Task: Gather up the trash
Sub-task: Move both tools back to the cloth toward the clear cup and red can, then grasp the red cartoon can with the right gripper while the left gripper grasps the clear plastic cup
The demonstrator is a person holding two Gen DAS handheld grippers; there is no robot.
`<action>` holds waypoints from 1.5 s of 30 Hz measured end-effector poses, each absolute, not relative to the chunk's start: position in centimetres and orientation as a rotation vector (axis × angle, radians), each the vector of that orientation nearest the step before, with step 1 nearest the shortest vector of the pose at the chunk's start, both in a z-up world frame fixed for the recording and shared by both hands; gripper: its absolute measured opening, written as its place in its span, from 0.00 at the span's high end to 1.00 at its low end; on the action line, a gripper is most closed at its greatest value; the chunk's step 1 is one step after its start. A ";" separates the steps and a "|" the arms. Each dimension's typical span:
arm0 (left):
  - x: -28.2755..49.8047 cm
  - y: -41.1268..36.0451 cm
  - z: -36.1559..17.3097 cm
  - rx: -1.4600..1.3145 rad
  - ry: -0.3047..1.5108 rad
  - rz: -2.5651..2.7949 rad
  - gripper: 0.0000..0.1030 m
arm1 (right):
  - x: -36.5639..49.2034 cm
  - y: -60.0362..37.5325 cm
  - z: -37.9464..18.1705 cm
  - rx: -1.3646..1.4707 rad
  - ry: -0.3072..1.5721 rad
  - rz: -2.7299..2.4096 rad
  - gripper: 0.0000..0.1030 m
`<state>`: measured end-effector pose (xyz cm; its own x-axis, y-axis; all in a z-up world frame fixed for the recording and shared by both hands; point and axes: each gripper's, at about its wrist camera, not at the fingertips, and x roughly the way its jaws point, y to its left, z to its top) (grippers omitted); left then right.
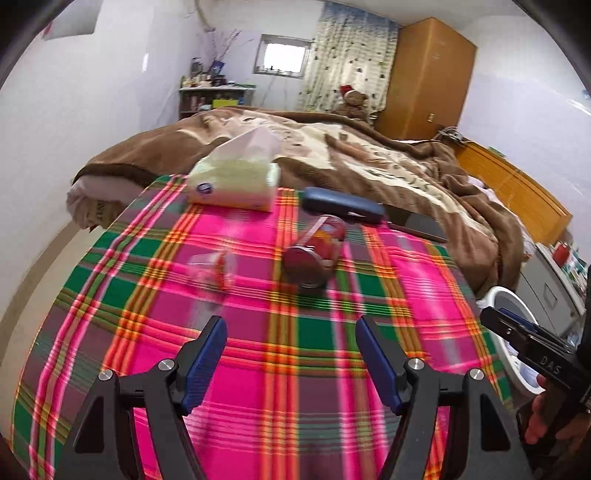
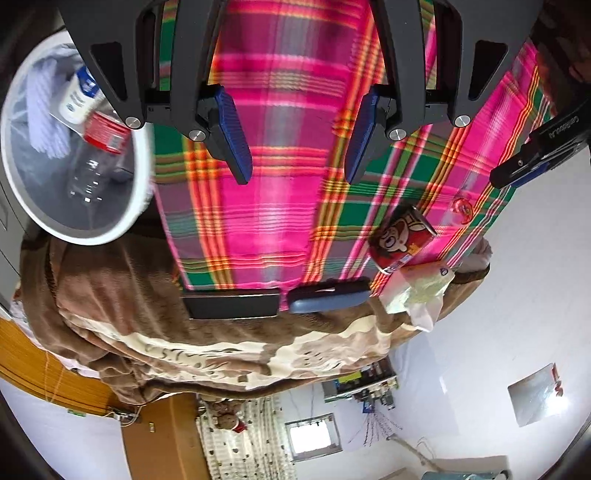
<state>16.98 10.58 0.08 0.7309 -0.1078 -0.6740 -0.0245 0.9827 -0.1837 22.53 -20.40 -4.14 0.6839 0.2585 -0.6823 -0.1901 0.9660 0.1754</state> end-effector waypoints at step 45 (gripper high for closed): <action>26.7 19.7 -5.8 -0.274 0.855 -0.021 0.47 | 33.8 -8.5 -4.9 0.216 0.960 0.378 0.33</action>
<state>26.69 19.71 -5.84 0.6584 -0.1281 -0.7417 -0.0911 0.9646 -0.2475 33.79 -8.47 -4.90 0.5158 0.4060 -0.7544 -0.2169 0.9138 0.3435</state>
